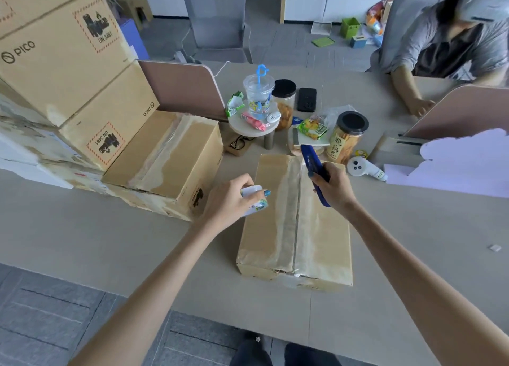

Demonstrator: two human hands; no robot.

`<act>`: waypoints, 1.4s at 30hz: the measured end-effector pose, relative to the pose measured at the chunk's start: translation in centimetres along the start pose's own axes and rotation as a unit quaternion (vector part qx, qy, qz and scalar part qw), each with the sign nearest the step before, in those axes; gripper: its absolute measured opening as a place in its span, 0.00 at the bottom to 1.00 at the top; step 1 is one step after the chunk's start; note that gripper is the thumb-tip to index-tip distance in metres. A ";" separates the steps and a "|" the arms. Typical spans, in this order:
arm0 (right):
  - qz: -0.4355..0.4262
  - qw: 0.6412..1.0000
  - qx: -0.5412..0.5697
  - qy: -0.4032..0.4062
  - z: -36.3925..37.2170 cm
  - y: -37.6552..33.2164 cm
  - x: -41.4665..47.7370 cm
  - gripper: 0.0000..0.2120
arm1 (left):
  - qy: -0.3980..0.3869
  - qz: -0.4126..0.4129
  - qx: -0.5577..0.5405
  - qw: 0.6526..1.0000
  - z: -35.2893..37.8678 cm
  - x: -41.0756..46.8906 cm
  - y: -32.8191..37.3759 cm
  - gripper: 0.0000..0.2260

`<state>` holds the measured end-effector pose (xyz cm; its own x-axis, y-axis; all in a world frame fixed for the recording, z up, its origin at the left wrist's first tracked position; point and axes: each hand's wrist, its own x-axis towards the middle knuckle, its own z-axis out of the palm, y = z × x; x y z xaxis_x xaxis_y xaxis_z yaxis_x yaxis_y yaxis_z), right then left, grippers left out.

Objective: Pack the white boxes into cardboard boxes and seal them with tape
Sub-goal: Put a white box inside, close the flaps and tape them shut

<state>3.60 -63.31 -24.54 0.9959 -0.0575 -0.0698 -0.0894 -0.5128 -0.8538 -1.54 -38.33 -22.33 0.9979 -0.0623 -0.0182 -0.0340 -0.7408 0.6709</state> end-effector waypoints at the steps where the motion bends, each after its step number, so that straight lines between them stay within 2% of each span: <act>1: -0.008 1.000 -0.021 -0.004 -0.4 0.3 0.9 0.08 | -0.002 -0.003 -0.024 1.000 0.4 0.5 0.6 0.19; 6: -0.057 0.986 -0.155 -0.032 -2.2 1.9 5.0 0.06 | 0.004 -0.016 -0.048 0.999 2.4 2.6 4.5 0.13; 12: -0.077 0.970 -0.212 -0.094 -3.4 3.8 8.6 0.08 | -0.013 -0.093 -0.025 0.995 4.9 4.7 6.4 0.06; 16: -0.088 0.968 -0.199 -0.127 -3.8 4.1 9.5 0.08 | -0.002 -0.141 -0.012 0.990 6.1 4.8 6.4 0.06; 19: -0.086 0.969 -0.191 -0.130 -3.9 4.0 9.4 0.09 | 0.017 -0.129 -0.007 0.991 7.0 4.5 6.7 0.06; 25: -0.061 0.975 -0.175 -0.125 -3.4 4.7 7.0 0.09 | 0.051 -0.125 0.097 0.986 7.8 3.3 6.8 0.04; 32: 0.003 0.984 -0.131 -0.124 -2.0 4.8 2.5 0.08 | 0.064 -0.086 0.131 0.986 6.3 0.1 5.2 0.05; 37: 0.072 0.988 -0.069 -0.115 -0.6 5.1 -0.1 0.08 | 0.059 -0.099 0.129 0.985 5.9 -2.5 4.2 0.06; 42: 0.063 0.993 -0.050 -0.080 -0.4 4.3 0.0 0.08 | 0.056 -0.076 0.141 0.986 4.3 -2.6 4.8 0.03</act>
<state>3.23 -65.84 -28.01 0.9651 0.0066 -0.2619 -0.2070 -0.5935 -0.7778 -4.57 -44.54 -22.24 0.9920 0.1257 -0.0102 0.1176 -0.8931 0.4342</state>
